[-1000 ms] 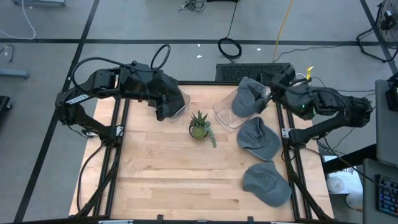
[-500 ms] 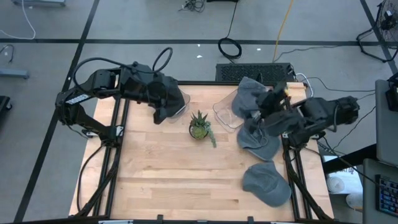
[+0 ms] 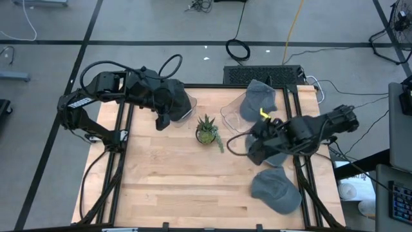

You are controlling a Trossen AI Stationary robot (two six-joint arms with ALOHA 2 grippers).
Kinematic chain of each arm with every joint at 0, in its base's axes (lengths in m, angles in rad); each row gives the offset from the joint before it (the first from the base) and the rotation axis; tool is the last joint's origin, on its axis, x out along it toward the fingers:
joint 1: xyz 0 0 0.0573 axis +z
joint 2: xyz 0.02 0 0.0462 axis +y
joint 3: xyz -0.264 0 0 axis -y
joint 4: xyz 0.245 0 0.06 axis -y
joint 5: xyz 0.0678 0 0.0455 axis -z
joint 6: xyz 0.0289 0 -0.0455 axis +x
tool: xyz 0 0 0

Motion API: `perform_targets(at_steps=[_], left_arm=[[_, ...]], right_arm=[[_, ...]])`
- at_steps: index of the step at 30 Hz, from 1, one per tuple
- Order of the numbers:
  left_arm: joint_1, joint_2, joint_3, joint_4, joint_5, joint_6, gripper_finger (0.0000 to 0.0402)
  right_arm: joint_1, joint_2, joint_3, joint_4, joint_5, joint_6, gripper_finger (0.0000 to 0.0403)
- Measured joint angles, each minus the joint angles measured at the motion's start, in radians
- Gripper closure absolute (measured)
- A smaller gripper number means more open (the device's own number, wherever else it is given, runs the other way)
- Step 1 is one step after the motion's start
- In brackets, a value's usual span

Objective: Pick & Place hat
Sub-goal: Put the top blue cap into the right transparent bin

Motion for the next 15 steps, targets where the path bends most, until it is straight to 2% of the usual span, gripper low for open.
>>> perform_targets(at_steps=[5, 15], left_arm=[[0.0, 0.0, 0.0, 0.0, 0.0, 0.018, 0.0314], [0.0, 0.0, 0.0, 0.0, 0.011, 0.017, 0.0314]], right_arm=[[0.012, 0.019, -0.055, -0.003, -0.056, 0.012, 0.0059], [0.026, 0.008, -0.265, 0.074, -0.123, 0.053, 0.0059]])
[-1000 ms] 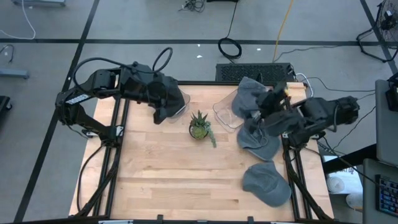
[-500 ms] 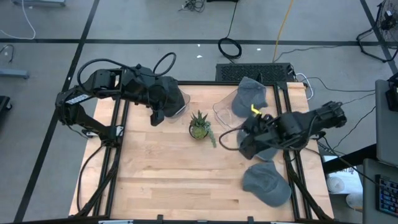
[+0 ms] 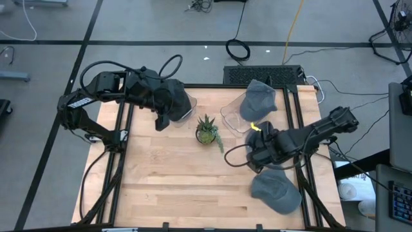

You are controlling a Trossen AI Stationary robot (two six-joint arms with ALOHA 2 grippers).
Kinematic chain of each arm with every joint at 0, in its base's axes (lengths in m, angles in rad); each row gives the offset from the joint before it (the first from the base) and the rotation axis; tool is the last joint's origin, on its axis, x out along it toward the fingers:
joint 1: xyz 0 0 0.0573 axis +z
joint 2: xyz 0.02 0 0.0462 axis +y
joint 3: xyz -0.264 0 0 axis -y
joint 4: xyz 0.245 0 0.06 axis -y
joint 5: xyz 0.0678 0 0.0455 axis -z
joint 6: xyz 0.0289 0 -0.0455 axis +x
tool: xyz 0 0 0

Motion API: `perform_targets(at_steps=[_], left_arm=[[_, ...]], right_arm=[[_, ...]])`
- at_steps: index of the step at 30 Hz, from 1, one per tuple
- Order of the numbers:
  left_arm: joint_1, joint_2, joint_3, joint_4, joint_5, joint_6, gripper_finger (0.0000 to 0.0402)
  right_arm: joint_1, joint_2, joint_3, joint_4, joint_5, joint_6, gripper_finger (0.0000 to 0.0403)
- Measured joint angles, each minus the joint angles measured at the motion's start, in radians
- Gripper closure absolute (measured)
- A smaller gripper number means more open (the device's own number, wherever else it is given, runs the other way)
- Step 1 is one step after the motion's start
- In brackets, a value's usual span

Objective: Pick & Place hat
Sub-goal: Put the top blue cap into the right transparent bin

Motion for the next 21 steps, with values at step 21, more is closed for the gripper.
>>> perform_targets(at_steps=[21], left_arm=[[-0.001, 0.0, 0.0, 0.002, 0.039, 0.0, 0.0314]], right_arm=[[0.001, -0.001, -0.449, 0.313, -0.104, 0.04, 0.0059]])
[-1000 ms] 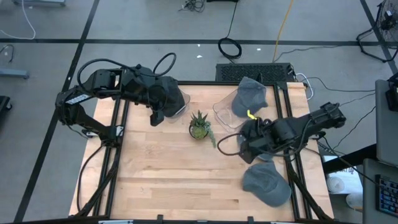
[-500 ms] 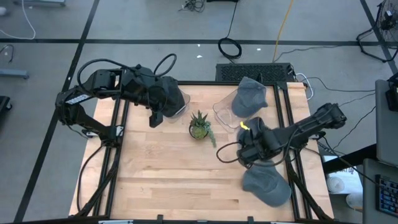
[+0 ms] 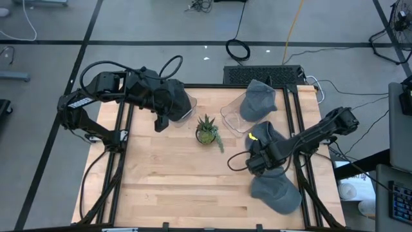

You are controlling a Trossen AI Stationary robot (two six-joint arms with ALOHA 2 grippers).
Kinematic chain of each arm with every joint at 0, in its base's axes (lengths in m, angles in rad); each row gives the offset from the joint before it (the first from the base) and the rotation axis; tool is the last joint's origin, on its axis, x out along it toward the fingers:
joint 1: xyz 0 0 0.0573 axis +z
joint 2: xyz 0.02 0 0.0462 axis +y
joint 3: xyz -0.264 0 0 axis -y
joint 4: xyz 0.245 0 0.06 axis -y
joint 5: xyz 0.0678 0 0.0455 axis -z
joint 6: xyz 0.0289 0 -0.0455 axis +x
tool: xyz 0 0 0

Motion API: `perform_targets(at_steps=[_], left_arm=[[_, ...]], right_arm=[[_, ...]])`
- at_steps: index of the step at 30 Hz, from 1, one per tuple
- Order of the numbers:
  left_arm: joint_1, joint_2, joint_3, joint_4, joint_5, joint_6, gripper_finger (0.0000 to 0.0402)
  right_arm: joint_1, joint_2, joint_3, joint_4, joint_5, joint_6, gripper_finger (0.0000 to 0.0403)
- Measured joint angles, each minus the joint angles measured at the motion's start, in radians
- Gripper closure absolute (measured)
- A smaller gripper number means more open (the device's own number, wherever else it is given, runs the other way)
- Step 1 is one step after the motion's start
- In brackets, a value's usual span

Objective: Pick & Place hat
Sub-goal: Put the top blue cap into the right transparent bin

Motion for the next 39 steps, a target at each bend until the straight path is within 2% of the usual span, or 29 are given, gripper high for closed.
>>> perform_targets(at_steps=[12, 16, 21, 29, 34, 39], left_arm=[[0.0, 0.0, 0.0, 0.008, 0.0, 0.0, 0.0314], [0.0, 0.0, 0.0, 0.008, 0.0, 0.0, 0.0314], [0.0, 0.0, 0.0, 0.008, 0.0, 0.001, 0.0314], [0.0, 0.0, 0.0, 0.008, 0.0, 0.008, 0.0314], [0.0, 0.0, 0.0, 0.008, 0.0, 0.009, 0.0314], [0.0, 0.0, 0.0, 0.008, -0.001, 0.009, 0.0314]], right_arm=[[0.006, 0.0, -0.202, 0.161, -0.026, 0.006, 0.006], [0.006, 0.0, -0.255, 0.217, -0.024, 0.005, 0.0078], [0.006, 0.0, -0.288, 0.235, -0.022, 0.007, 0.0154], [0.006, -0.001, -0.29, 0.203, -0.03, -0.047, 0.0374], [0.005, -0.001, -0.242, 0.113, -0.042, -0.116, 0.0397], [0.005, -0.039, -0.125, 0.003, -0.1, -0.212, 0.0401]])
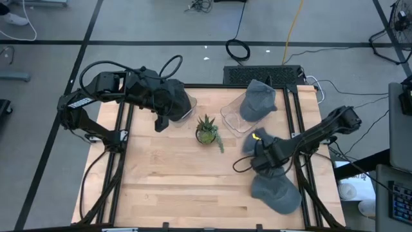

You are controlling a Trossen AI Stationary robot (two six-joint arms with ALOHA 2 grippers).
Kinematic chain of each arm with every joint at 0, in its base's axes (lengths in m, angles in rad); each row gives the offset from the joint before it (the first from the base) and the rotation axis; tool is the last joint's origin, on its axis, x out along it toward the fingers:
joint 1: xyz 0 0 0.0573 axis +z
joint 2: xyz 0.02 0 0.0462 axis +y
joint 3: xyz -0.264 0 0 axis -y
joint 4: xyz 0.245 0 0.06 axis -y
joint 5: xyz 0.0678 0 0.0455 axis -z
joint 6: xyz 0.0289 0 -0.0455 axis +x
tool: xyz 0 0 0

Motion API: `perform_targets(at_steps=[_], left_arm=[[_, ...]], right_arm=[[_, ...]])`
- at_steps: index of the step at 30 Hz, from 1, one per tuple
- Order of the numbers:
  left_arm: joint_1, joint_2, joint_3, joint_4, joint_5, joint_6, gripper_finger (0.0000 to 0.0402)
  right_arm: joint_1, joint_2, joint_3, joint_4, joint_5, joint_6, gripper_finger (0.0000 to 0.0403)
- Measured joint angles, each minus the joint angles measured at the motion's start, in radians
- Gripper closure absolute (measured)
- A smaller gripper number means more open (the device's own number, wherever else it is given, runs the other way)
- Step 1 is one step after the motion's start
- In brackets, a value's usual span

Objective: Pick & Place hat
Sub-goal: Put the top blue cap into the right transparent bin

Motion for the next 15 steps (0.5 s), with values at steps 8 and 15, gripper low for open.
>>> perform_targets(at_steps=[8, 15], left_arm=[[0.0, 0.0, 0.0, 0.006, -0.029, 0.002, 0.0314], [0.0, 0.0, 0.0, 0.007, -0.033, 0.002, 0.0314]], right_arm=[[-0.001, -0.069, 0.249, -0.1, -0.034, -0.087, 0.0402], [-0.007, -0.073, 0.424, -0.102, -0.134, -0.172, 0.0402]])
